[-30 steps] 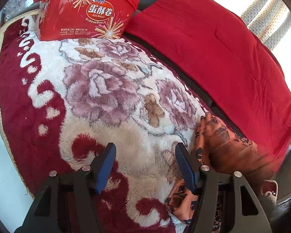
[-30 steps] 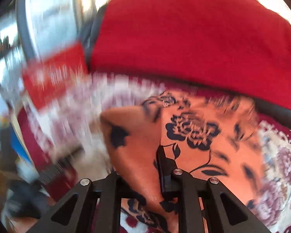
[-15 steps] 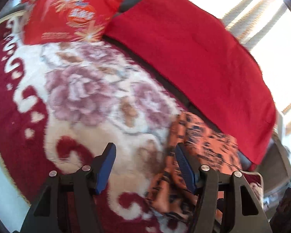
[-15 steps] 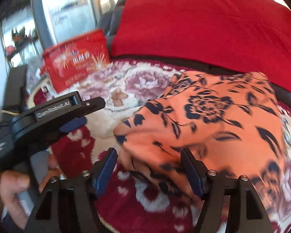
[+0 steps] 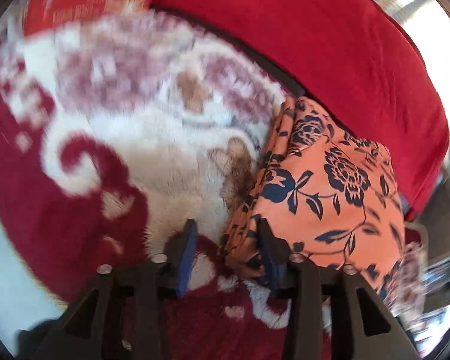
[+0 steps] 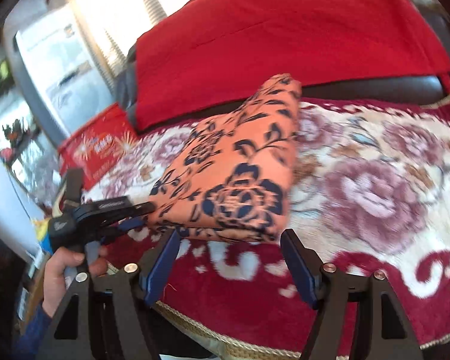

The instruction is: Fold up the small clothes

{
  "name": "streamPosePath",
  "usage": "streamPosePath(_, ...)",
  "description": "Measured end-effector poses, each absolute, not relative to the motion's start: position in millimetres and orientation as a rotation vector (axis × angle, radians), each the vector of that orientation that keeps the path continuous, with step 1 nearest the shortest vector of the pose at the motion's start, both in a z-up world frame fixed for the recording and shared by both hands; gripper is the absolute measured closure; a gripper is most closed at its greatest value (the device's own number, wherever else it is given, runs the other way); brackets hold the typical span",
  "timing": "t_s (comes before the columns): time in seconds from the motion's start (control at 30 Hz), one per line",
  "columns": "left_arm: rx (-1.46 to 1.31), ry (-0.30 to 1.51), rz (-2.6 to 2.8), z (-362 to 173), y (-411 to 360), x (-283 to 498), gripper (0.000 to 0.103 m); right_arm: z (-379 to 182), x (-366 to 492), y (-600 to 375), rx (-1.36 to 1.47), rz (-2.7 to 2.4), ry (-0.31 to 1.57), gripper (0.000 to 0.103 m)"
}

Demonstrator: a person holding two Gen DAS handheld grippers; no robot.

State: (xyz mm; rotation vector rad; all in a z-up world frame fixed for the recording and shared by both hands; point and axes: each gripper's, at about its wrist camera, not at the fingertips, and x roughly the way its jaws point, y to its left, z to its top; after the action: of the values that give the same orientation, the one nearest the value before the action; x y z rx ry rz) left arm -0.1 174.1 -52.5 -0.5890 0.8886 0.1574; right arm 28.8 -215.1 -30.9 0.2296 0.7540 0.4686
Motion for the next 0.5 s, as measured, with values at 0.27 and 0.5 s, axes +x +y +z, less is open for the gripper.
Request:
streamPosePath(0.27,-0.398,0.646,0.133,11.6,141.4,-3.2,0.029,-36.8,73.0,-269.5,0.545,0.498,0.817,0.022)
streamPosePath(0.5,-0.234,0.83,0.104,-46.1,112.3,60.7,0.025,-65.8,164.7,-260.7,0.802,0.609,0.974,0.018)
